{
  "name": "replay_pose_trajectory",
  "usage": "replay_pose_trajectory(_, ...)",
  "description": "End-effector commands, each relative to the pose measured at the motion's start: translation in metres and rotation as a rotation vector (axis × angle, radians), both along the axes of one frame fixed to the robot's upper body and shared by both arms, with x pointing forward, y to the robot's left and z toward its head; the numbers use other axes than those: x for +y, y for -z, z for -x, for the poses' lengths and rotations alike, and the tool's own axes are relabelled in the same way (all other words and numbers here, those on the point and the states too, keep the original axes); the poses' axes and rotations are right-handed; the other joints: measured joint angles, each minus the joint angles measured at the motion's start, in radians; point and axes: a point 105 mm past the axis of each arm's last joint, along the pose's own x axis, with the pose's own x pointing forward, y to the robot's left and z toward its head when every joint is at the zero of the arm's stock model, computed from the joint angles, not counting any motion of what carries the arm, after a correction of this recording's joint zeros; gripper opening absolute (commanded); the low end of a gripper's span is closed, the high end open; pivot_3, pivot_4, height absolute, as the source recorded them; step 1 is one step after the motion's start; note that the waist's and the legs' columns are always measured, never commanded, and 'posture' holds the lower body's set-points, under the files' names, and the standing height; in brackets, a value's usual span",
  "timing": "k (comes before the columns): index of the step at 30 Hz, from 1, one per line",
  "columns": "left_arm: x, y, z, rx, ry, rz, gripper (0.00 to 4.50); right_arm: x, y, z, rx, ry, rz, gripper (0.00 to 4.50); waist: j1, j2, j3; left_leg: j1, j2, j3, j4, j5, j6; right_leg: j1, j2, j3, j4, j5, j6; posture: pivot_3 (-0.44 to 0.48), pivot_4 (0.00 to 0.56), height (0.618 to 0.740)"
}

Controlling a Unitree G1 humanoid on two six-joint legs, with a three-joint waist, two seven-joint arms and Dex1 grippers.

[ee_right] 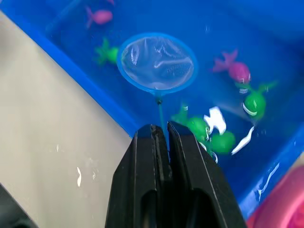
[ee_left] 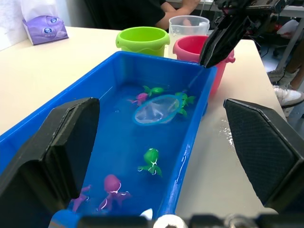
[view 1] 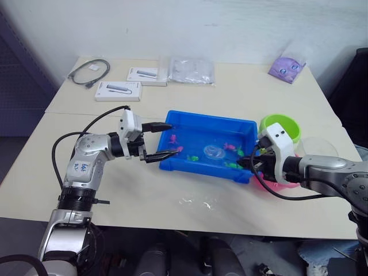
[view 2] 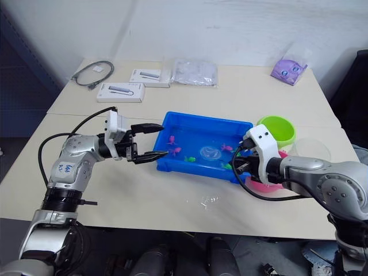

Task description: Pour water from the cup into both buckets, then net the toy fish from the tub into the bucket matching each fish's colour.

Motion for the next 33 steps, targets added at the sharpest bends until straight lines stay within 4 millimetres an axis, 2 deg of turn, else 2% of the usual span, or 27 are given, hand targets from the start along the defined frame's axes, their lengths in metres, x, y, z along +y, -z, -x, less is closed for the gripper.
replay_pose_trajectory(1,0.005,-0.010,0.003,-0.046,-0.017,0.007,4.49,-0.009,-0.001,-0.004,0.031,0.033,0.056,0.00,0.000,0.000,0.000,0.000,0.000,0.000,0.000,0.000,0.000,0.000,0.000,0.000,0.000,0.000,0.000,0.000,0.150,0.740)
replay_pose_trajectory(6,0.006,-0.010,0.003,-0.047,-0.020,0.007,4.49,-0.013,0.003,-0.007,0.073,0.052,0.111,0.00,-0.001,0.000,0.000,0.000,0.000,0.000,0.000,0.000,0.000,-0.001,0.000,0.000,0.000,0.000,0.000,0.000,0.150,0.740)
replay_pose_trajectory(18,0.004,-0.011,0.003,-0.053,-0.014,0.008,4.49,-0.025,-0.001,-0.032,-0.037,0.181,0.160,0.00,-0.001,0.000,0.000,-0.001,0.000,0.001,0.000,0.000,0.000,-0.002,0.000,0.000,0.000,0.000,0.000,0.000,0.150,0.740)
replay_pose_trajectory(28,0.003,-0.012,0.002,-0.055,-0.017,0.014,4.49,-0.017,-0.006,-0.042,-0.141,0.163,0.183,0.00,-0.001,0.000,0.000,-0.003,0.000,0.001,0.000,0.000,0.000,-0.003,0.001,0.000,0.001,0.000,0.000,0.000,0.150,0.740)
replay_pose_trajectory(33,0.003,-0.012,0.002,-0.055,-0.020,0.016,4.49,-0.014,-0.004,-0.045,-0.229,0.097,0.274,0.00,-0.002,0.000,0.000,-0.003,0.000,0.001,0.000,0.000,0.000,-0.003,0.001,0.000,0.001,0.000,0.000,0.000,0.150,0.740)
